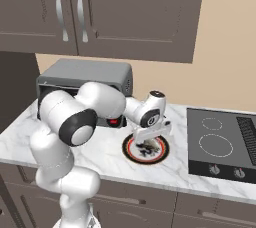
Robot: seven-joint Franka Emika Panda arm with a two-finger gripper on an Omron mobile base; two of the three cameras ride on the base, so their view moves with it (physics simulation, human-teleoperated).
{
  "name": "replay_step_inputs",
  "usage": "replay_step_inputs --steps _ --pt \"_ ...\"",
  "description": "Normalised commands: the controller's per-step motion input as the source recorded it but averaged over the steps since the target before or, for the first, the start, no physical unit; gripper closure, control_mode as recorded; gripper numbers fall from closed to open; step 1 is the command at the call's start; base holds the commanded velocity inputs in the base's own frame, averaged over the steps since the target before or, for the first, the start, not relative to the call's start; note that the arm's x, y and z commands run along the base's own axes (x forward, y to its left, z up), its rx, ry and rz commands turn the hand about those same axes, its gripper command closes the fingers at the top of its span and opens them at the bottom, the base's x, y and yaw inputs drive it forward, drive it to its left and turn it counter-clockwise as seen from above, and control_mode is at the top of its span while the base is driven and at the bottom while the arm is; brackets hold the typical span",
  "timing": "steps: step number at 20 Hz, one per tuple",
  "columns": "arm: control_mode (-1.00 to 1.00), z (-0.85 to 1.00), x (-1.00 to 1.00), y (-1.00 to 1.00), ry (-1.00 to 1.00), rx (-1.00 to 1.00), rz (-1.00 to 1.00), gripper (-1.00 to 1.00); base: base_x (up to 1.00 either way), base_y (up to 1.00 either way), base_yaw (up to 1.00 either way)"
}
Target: Place the fish on the top rack of the oven, and slide the tray back inside. Close the oven door.
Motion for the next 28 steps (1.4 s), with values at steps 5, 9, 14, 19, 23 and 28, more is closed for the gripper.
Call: replay_step_inputs --steps 5,9,14,19,23,28 --pt "-1.0 0.95 -0.6 0.0 -0.19 -0.01 0.08 1.0 0.0 0.0 0.0" --pt "-1.0 0.9 -0.8 0.01 -0.25 0.0 0.15 1.0 0.0 0.0 0.0" --pt "-1.0 0.56 -0.65 0.14 -0.21 -0.03 0.16 1.0 0.0 0.0 0.0" --pt "-1.0 0.24 -0.22 0.51 -0.12 -0.1 0.16 1.0 0.0 0.0 0.0" --pt "1.0 0.02 0.0 0.26 0.0 -0.06 0.07 1.0 0.17 0.16 0.02" --pt "1.0 0.0 0.0 0.0 0.0 0.0 0.0 1.0 -0.04 0.33 0.03"
